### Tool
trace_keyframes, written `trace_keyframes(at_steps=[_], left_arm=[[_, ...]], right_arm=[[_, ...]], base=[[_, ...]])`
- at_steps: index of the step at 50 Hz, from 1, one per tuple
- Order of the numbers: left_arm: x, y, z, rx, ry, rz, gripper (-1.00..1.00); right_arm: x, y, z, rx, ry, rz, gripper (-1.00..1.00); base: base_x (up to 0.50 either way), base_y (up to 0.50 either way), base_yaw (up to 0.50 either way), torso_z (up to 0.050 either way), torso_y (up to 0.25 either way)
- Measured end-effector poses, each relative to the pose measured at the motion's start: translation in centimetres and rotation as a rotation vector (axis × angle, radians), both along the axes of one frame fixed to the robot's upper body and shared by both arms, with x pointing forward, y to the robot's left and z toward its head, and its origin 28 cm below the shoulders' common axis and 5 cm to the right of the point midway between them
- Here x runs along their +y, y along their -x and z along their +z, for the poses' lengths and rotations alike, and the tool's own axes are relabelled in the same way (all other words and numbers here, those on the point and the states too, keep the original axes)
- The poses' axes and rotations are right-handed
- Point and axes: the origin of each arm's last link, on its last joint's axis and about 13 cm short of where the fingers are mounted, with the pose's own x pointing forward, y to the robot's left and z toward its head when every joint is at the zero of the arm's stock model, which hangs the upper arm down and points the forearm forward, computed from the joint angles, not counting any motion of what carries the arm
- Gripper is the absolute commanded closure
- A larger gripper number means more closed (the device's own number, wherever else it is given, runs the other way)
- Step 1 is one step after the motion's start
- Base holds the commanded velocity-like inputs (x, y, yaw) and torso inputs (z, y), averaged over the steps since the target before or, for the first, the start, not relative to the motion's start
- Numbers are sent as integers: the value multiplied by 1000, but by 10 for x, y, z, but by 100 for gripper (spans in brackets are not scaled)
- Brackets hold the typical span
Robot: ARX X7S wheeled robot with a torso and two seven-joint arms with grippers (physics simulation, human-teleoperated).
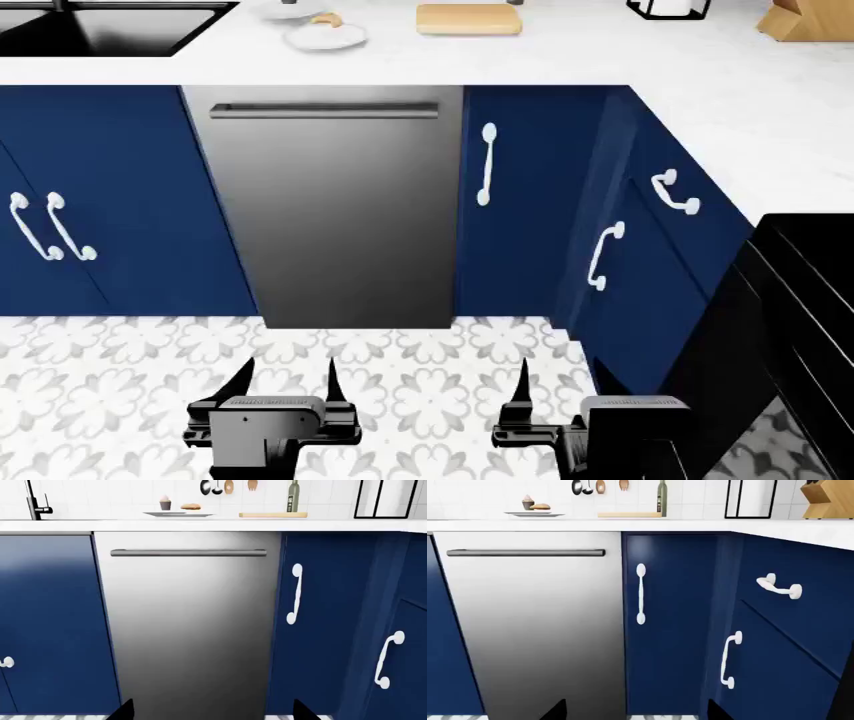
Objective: From the different types of pastries on the counter, select a croissant and place it on the cutting board. Then retrieve a jar of jam from the cabinet and place it alongside the croissant on the cutting board.
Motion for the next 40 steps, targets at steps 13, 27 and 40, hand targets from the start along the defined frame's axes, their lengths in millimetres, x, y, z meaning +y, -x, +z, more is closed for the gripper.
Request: trace_keyframes(at_steps=[13,27,40], left_arm=[[0,-1,4,18,22,2,-100],[16,-58,71,-45,79,-24,-100],[27,-102,148,-133,60,-37,-100]], right_arm=[[1,1,3,17,41,-30,-100],[-16,-36,64,-22,146,-52,-100],[-26,-68,145,-140,261,-51,-100]], base=[[0,0,0,15,0],[25,138,0,50,0],[373,275,0,50,0]])
